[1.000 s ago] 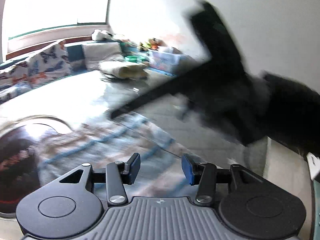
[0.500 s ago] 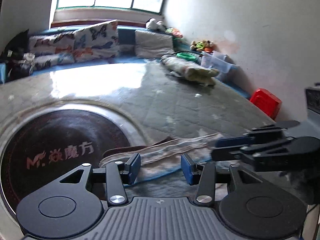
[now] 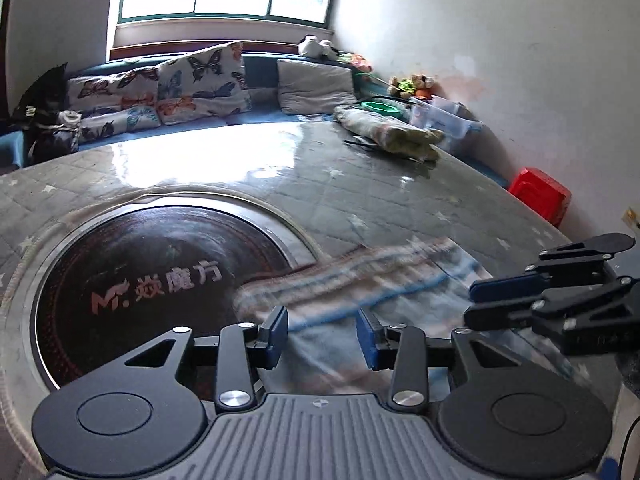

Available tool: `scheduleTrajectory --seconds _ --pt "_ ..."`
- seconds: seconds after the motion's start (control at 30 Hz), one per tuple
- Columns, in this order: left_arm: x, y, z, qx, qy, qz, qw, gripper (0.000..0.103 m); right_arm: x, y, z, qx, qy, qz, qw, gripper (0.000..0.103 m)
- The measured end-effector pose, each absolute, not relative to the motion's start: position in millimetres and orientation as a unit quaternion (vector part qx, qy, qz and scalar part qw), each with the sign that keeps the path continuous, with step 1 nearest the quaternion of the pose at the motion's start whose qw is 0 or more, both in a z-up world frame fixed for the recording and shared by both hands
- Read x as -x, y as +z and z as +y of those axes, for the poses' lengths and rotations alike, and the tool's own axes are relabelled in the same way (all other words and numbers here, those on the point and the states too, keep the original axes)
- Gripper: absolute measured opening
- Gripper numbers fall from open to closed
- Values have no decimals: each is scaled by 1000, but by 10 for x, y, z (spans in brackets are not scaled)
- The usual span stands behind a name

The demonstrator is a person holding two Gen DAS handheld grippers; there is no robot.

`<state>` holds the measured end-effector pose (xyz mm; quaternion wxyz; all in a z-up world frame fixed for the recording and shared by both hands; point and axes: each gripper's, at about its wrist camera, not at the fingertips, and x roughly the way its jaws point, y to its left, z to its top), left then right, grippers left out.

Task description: Fold clothes

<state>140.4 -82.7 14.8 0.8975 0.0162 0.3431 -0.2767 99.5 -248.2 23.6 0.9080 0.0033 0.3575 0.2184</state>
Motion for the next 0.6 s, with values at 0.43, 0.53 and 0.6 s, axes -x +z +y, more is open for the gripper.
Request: scheduleTrajectory --seconds 0.43,0.53,0.6 --pt "-824 83 -684 -42 -303 332 892 42 -246 112 -1908 65 268 354 894 32" --pt "-718 62 -627 -52 -302 329 893 42 -192 85 -1816 65 284 359 887 32" --pt "-677 46 -586 -54 -299 329 894 42 -183 76 -1765 71 287 358 886 32"
